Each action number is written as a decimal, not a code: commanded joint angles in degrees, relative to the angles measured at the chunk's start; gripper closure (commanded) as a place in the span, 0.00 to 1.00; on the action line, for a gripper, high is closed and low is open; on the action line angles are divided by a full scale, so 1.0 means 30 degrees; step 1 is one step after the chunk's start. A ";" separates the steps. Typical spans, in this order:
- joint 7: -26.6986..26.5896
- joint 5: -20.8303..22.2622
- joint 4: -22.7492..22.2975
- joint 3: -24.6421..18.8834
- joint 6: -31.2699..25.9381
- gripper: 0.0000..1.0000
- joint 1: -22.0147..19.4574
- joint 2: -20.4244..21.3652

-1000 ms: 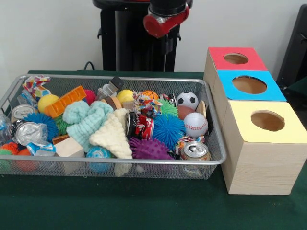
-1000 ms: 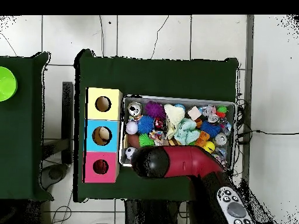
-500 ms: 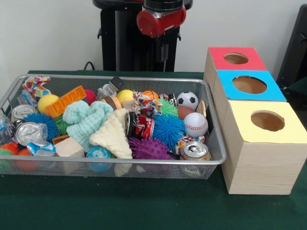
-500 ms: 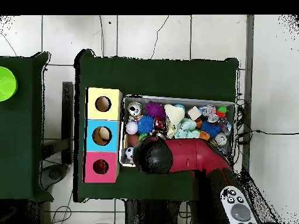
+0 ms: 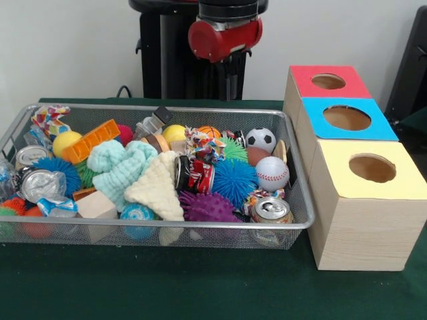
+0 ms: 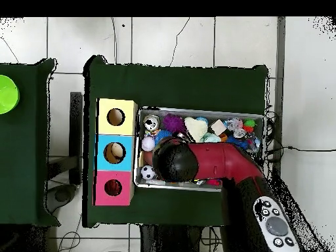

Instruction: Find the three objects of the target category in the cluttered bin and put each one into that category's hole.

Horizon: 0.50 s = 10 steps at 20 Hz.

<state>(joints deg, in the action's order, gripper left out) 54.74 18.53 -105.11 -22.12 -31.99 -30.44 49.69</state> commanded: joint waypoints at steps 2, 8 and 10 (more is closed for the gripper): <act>-0.1415 0.0521 0.2568 -0.1694 -0.1528 1.00 -0.1329 -0.1369; -0.2193 0.0821 0.3474 -0.1930 -0.2832 1.00 -0.2104 -0.1462; -0.2567 0.0990 0.3437 -0.2138 -0.2992 1.00 -0.2246 -0.1417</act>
<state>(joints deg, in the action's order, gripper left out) 54.74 18.79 -99.18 -24.19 -32.67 -35.31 47.34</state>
